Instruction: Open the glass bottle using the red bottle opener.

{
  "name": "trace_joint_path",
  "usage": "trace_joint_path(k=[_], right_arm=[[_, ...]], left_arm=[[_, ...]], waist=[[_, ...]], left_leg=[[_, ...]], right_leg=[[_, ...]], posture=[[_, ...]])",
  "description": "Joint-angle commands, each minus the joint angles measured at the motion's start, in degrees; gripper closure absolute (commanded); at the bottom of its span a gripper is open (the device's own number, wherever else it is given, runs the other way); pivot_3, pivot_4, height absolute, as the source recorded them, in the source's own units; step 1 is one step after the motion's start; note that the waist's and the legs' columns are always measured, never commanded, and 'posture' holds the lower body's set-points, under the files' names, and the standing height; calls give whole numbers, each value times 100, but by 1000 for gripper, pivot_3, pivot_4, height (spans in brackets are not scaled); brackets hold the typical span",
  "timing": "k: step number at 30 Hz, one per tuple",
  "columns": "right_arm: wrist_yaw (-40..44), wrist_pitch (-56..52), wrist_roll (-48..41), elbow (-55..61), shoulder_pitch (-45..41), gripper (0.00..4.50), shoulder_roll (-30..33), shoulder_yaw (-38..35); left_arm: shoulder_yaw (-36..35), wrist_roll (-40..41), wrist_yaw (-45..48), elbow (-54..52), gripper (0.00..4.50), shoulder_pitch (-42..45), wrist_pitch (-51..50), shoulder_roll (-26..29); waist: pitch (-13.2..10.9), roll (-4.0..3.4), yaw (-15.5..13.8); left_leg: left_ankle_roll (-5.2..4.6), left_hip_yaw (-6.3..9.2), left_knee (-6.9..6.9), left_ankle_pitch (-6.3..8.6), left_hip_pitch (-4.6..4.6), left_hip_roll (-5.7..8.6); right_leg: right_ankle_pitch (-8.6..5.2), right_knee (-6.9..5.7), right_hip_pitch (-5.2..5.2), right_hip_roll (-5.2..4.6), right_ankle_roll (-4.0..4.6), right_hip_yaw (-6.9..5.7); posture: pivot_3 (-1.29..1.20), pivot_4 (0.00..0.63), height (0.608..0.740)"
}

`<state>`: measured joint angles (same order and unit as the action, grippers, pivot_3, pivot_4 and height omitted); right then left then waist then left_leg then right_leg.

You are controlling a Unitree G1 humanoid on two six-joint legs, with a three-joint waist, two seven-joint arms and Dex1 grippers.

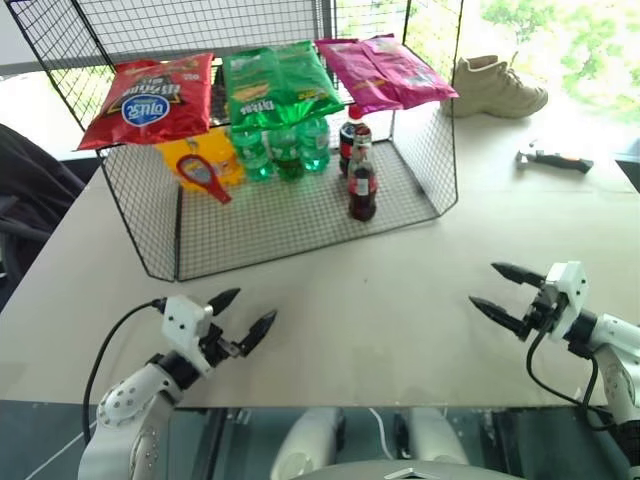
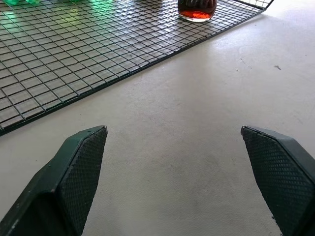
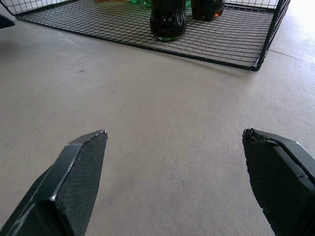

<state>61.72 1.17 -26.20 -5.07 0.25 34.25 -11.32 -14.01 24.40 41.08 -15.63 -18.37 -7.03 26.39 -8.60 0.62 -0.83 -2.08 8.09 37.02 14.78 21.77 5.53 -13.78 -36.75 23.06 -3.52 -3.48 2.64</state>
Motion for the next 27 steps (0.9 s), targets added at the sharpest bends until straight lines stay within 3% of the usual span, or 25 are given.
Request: trace_joint_path(k=[1,21,27], right_arm=[[-56,2,-67,280,100,89,-16,-63],[-384,-254,89,545,72,89,-37,121],[-522,-714,-177,1059,34,89,-166,240]], left_arm=[[-28,39,95,-198,0,-40,129,51],[-64,18,230,-68,0,-30,223,60],[-139,-79,-226,-63,0,304,277,-123]], waist=[[0,0,0],[0,0,0],[-1,-1,-5]], left_leg=[[0,0,0,0,0,0],[0,3,0,0,1,1],[0,4,0,0,1,1]], right_leg=[[0,0,0,0,0,0],[0,1,0,-1,0,-2],[0,1,0,-1,0,-2]], posture=[[0,150,732],[0,150,732],[0,150,732]])
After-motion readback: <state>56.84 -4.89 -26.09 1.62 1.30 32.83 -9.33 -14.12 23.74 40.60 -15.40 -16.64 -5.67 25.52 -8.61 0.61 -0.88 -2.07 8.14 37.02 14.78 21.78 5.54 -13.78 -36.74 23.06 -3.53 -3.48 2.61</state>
